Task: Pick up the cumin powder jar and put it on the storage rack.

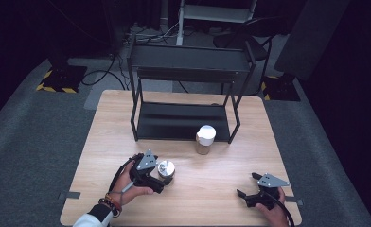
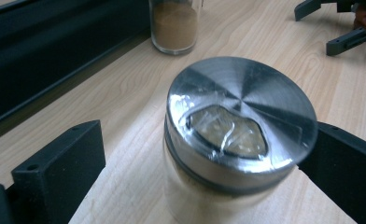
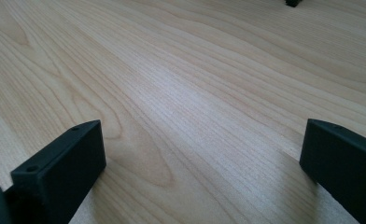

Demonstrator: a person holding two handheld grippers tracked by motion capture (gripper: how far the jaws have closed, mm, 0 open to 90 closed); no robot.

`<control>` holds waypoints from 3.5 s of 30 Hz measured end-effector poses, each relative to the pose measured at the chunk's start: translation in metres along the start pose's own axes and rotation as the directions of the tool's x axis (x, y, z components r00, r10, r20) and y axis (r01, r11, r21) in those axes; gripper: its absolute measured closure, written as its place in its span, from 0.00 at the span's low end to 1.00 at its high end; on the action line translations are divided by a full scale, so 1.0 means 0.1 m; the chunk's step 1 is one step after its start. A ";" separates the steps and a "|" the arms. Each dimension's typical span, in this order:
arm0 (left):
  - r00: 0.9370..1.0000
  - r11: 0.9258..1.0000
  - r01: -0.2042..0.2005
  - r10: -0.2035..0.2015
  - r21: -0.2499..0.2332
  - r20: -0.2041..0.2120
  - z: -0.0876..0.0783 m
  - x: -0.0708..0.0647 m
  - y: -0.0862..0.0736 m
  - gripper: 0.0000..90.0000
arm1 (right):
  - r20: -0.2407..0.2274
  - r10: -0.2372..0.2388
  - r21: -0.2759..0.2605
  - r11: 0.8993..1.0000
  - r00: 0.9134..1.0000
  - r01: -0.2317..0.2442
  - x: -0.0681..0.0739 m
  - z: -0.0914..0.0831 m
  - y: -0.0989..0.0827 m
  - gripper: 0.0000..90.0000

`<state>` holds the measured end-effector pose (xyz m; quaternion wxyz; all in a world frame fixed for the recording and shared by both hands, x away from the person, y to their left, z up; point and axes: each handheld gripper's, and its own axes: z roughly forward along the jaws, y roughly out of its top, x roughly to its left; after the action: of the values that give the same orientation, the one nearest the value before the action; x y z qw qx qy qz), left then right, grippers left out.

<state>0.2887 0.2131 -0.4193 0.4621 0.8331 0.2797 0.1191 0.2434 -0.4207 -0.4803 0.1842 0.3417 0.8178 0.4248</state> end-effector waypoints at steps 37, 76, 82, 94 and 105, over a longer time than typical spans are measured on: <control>0.999 0.999 0.039 -0.039 -0.021 0.009 -0.20 0.17 0.38 0.34 | 0.000 0.000 0.000 1.000 1.000 0.000 0.00 0.00 0.00 0.00; 0.998 0.989 0.035 -0.042 -0.147 -0.048 -1.02 0.73 2.48 0.34 | 0.003 0.002 0.001 1.000 1.000 -0.002 0.01 0.00 0.00 0.00; 0.998 0.988 0.017 -0.027 -0.152 -0.058 -1.08 0.72 2.75 0.34 | 0.003 0.002 0.000 1.000 1.000 -0.002 0.01 0.00 0.00 0.00; 0.993 0.989 0.012 -0.028 -0.147 -0.112 -1.01 0.85 3.25 0.34 | 0.004 0.002 0.000 1.000 1.000 -0.002 0.01 0.00 0.00 0.00; 0.986 0.991 0.020 -0.042 -0.135 -0.161 -0.81 0.97 3.50 0.34 | 0.004 0.002 0.000 1.000 1.000 -0.002 0.01 0.00 0.00 0.00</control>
<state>0.4551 0.1800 -0.0880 0.4939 0.7835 0.3210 0.1981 0.2428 -0.4200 -0.4803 0.1853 0.3434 0.8171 0.4243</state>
